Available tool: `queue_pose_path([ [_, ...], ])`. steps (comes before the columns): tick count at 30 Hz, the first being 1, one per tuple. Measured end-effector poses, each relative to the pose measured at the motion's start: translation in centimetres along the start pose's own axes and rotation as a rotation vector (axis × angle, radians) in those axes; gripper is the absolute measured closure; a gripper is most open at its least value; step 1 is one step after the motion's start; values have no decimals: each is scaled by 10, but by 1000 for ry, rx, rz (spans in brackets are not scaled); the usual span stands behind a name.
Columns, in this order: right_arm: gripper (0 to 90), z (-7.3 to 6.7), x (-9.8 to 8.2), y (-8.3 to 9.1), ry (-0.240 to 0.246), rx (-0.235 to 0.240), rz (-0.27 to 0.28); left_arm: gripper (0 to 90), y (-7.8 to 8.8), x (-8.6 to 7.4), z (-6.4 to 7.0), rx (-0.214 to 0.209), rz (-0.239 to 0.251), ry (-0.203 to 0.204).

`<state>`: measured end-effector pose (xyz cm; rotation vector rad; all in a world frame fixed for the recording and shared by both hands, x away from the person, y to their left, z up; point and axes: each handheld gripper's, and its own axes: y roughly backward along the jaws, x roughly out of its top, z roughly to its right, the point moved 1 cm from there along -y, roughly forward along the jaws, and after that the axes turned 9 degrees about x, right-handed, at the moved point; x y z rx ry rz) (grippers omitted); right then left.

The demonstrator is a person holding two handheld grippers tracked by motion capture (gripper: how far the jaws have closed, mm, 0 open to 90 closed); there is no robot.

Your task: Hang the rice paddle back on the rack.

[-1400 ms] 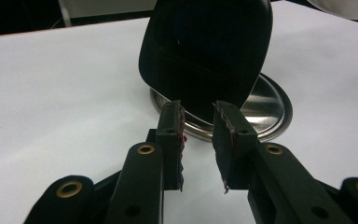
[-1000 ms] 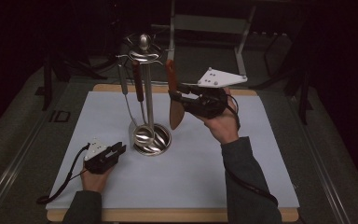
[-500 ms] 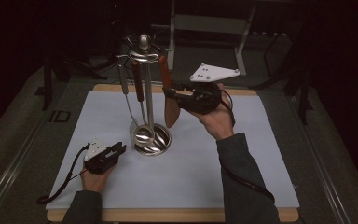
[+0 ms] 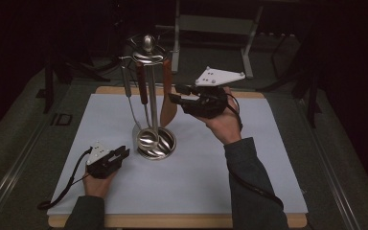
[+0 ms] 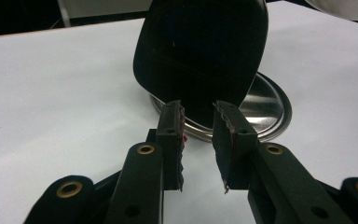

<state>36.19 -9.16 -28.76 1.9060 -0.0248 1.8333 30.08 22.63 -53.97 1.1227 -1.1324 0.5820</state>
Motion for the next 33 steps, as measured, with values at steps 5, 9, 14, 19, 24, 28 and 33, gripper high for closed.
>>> queue_pose_path([
  [5,615,3,-6,5,3,-4,-25,728,0,0,0,1,0,0],
  [9,627,6,-12,7,12,-21,-75,728,0,0,0,1,0,0],
  [14,647,10,-20,8,6,-27,-133,729,0,0,0,1,0,1],
  [19,686,13,-29,6,6,-49,-200,729,0,0,0,2,-1,2],
  [24,690,16,-43,4,15,-91,-292,728,0,0,0,2,-1,3],
  [28,691,20,-58,2,25,-116,-375,728,-1,0,0,4,-4,3],
  [33,670,24,-81,3,26,-158,-473,727,-2,0,0,13,-19,10],
])
